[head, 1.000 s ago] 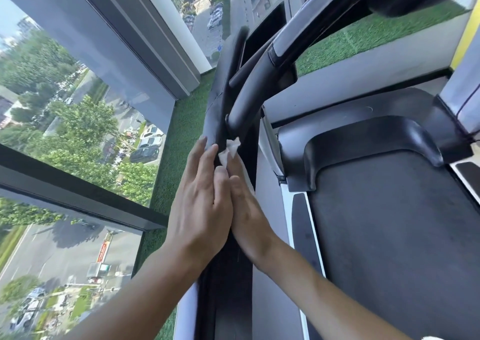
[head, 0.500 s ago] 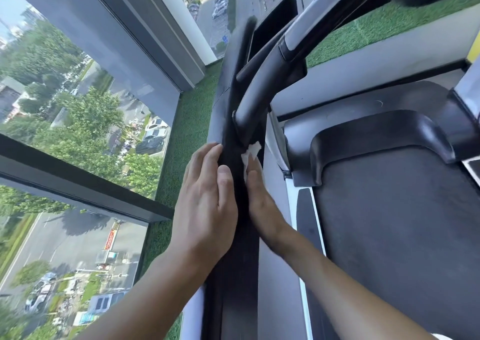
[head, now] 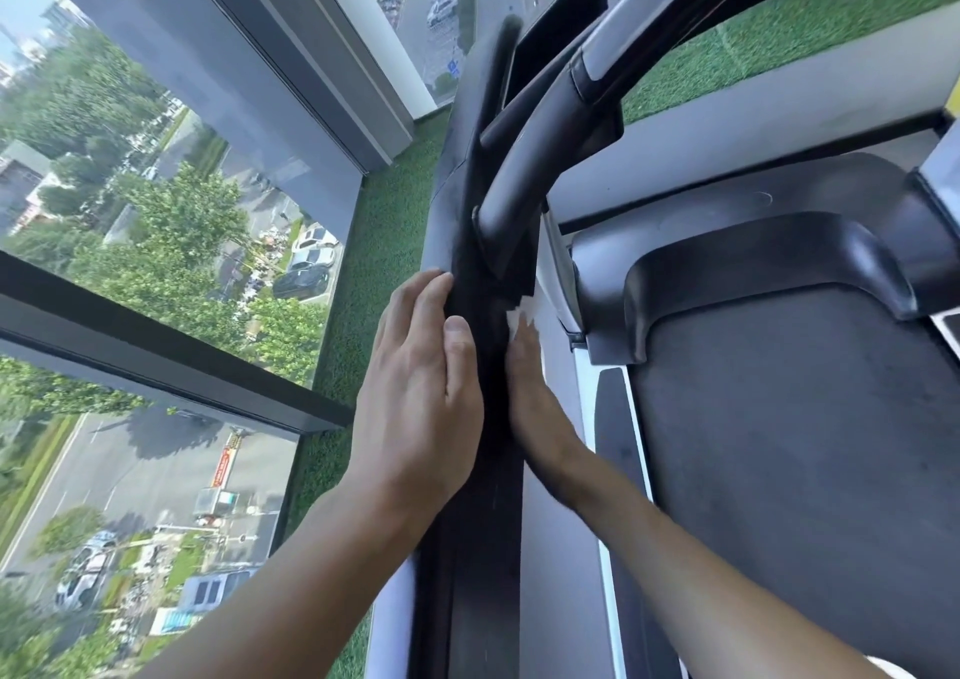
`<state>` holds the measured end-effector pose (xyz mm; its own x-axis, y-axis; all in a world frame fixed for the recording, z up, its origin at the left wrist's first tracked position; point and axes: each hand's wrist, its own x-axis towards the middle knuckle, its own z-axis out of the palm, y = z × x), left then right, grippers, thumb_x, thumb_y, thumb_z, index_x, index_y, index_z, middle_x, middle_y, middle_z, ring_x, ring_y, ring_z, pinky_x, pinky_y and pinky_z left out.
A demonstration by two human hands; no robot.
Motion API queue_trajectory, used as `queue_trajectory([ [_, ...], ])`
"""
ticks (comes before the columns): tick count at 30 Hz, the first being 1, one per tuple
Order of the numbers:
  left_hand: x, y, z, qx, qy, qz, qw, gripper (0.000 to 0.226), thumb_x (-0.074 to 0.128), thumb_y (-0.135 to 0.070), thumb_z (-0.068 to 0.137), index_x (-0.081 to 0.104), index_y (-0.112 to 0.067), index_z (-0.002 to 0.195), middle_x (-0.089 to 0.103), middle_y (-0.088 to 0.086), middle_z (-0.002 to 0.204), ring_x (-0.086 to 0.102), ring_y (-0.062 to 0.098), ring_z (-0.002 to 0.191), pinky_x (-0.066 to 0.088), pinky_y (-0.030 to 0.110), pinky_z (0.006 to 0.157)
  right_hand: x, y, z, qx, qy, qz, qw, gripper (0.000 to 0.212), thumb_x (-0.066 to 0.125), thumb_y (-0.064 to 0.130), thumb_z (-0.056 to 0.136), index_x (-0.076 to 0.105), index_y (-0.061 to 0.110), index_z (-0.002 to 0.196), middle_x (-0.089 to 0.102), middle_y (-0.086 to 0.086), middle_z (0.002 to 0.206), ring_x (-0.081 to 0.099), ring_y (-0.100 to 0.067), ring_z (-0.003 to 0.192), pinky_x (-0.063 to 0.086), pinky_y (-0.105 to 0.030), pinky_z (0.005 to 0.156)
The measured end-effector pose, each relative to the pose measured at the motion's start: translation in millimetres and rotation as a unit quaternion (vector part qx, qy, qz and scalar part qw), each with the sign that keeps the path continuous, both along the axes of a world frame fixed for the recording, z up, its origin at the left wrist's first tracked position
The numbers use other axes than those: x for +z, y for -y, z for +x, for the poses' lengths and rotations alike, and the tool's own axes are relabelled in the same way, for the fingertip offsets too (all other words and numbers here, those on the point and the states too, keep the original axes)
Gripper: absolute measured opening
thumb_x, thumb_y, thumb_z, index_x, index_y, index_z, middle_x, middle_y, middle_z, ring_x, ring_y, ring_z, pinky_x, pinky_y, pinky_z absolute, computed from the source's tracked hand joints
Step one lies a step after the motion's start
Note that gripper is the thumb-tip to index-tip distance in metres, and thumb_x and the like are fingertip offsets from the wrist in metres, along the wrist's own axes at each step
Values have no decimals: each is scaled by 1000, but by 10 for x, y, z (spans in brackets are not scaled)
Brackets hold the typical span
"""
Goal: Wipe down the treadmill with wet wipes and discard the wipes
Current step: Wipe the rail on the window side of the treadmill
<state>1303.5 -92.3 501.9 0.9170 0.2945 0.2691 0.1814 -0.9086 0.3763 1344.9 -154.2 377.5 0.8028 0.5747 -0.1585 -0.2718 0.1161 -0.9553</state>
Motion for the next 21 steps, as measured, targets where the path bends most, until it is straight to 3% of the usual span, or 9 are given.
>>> queue_trajectory([
  [5, 13, -2, 6, -3, 2, -11, 1000, 50, 24, -33, 100, 46, -15, 141, 41, -12, 143, 39, 8, 133, 35, 34, 111, -70, 186, -546, 38, 43, 40, 998, 80, 14, 79, 86, -11, 43, 153, -18, 34, 158, -17, 13, 144, -4, -37, 125],
  [9, 29, 20, 11, 4, 1, -3, 1000, 49, 25, -32, 99, 47, -15, 139, 41, -11, 141, 41, 9, 130, 36, 33, 109, 26, 45, -92, 8, 12, 1, 1000, 88, 13, 87, 82, -1, 42, 157, -8, 30, 161, -10, 13, 145, 1, -37, 126],
  [12, 34, 31, 5, 33, 8, 36, 999, 45, 29, -28, 96, 52, -14, 132, 42, -3, 128, 41, 14, 120, 36, 33, 104, 107, 121, -315, 16, 12, 19, 1000, 69, 15, 69, 91, -7, 46, 152, -15, 31, 159, -14, 18, 142, -3, -34, 125],
  [15, 88, 64, -96, 45, -20, 57, 997, 40, 41, -16, 95, 53, -13, 133, 47, -1, 126, 41, 16, 118, 33, 26, 100, 144, 322, -763, 61, 36, 48, 996, 51, 13, 65, 95, -14, 56, 138, -24, 38, 152, -20, 22, 137, -8, -28, 123],
  [18, 142, 85, -368, 21, -68, 66, 995, 50, 45, -12, 95, 46, -16, 145, 44, -8, 140, 40, 12, 131, 31, 21, 106, 148, 215, -556, 26, 70, 41, 996, 68, 15, 73, 95, -9, 47, 153, -13, 30, 161, -13, 12, 145, -2, -38, 125],
  [21, 81, 112, -619, 14, -59, 37, 997, 50, 38, -22, 101, 39, -20, 151, 37, -15, 149, 34, 5, 139, 29, 29, 116, 169, 92, -187, 10, 44, 7, 999, 95, 18, 92, 78, 5, 42, 157, 3, 26, 163, -1, 7, 149, 6, -42, 125],
])
